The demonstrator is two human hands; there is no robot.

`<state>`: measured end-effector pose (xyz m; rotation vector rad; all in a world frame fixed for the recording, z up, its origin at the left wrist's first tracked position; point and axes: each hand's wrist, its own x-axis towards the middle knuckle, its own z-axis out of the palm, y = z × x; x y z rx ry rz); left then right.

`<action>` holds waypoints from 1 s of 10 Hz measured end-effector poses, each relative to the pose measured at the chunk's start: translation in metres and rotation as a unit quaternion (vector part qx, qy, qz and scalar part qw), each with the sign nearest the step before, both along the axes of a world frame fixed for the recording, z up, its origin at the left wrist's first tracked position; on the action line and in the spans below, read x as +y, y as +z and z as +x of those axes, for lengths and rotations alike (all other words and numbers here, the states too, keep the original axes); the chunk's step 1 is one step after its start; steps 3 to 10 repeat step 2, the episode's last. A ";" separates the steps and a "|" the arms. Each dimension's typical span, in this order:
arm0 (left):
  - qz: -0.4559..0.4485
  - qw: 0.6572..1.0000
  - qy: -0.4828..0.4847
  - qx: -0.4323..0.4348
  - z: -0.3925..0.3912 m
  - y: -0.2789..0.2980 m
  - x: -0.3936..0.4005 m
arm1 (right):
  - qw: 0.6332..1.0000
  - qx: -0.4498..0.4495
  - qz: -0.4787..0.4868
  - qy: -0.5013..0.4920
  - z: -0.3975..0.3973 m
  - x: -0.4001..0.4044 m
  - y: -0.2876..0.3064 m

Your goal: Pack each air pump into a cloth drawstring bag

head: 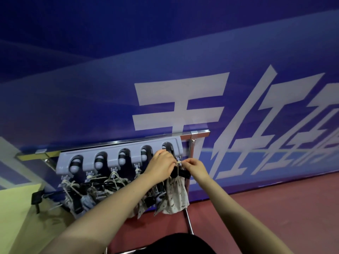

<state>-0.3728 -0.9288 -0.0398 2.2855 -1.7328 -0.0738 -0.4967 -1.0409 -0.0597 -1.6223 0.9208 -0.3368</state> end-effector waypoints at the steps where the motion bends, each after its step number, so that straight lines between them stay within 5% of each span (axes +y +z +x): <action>1: -0.065 0.995 -0.001 0.079 0.004 0.005 0.000 | 0.996 -0.028 -0.015 -0.082 -0.006 0.002 0.005; 2: -0.126 0.978 0.030 0.162 0.010 0.020 0.002 | 0.992 -0.059 -0.029 -0.112 -0.009 0.005 0.019; 10: -0.126 0.978 0.030 0.162 0.010 0.020 0.002 | 0.992 -0.059 -0.029 -0.112 -0.009 0.005 0.019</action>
